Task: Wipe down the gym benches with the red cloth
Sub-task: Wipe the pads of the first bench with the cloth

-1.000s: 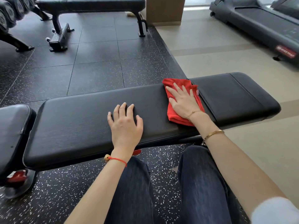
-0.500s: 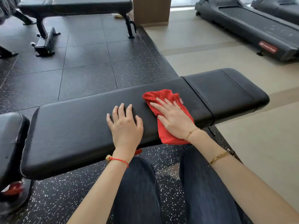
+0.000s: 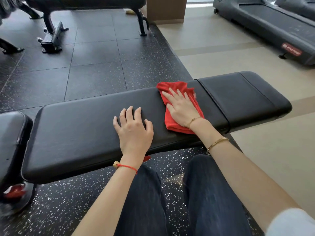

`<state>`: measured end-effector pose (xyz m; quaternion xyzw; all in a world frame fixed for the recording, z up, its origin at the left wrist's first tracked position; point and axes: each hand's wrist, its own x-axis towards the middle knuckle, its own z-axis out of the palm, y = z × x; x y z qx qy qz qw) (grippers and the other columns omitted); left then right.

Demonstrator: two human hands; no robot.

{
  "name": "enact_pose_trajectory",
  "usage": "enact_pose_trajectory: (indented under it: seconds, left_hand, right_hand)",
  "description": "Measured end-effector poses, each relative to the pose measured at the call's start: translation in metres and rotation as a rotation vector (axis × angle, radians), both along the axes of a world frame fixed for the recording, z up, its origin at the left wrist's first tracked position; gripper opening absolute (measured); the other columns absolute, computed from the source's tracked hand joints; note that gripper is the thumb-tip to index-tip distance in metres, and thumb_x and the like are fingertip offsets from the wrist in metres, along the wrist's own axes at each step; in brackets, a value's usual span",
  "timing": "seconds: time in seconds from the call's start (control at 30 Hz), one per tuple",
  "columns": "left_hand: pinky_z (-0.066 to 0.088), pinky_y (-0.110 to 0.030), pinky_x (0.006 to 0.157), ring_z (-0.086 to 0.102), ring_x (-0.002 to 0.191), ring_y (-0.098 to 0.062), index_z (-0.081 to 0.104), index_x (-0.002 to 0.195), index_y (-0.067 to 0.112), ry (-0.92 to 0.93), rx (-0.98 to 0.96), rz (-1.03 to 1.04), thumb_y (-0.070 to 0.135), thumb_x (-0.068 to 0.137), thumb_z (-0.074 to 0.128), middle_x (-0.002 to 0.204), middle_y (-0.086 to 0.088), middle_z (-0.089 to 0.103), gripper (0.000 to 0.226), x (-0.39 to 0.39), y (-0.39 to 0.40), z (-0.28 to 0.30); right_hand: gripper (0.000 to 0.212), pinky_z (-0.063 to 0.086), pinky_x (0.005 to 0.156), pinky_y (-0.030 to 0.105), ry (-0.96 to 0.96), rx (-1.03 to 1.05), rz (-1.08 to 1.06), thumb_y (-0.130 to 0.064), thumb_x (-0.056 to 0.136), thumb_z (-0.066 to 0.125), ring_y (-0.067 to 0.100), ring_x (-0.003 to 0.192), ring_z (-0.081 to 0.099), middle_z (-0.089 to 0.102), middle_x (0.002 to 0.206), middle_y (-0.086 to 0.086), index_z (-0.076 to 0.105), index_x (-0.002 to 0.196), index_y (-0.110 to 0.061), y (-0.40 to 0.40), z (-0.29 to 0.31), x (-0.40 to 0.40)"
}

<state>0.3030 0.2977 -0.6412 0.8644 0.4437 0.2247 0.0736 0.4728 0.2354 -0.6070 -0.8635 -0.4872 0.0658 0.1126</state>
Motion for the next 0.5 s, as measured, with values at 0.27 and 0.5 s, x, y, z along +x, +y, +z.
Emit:
enact_pose_trajectory:
  seconds: [0.27,0.5]
  left_hand:
    - [0.022,-0.054,0.117,0.037,0.138,-0.028,0.055,0.133,0.019,-0.007,-0.014,0.004,0.034,0.090,0.049,0.144,-0.007,0.049,0.046,0.000,-0.001,0.001]
    - [0.020,-0.054,0.118,0.037,0.139,-0.028,0.055,0.134,0.017,-0.007,-0.022,0.008,0.032,0.091,0.051,0.145,-0.009,0.049,0.046,0.002,-0.003,0.003]
  right_hand:
    - [0.053,0.001,0.122,0.037,-0.076,0.086,0.144,-0.026,0.100,0.036,0.020,0.149,0.012,0.017,0.160,-0.004,0.023,0.151,-0.029,-0.058,-0.007,-0.019]
    - [0.052,0.000,0.120,0.044,-0.082,0.008,-0.120,-0.028,0.101,0.032,0.029,0.149,0.007,0.012,0.162,-0.003,0.021,0.152,-0.030,-0.060,-0.006,0.050]
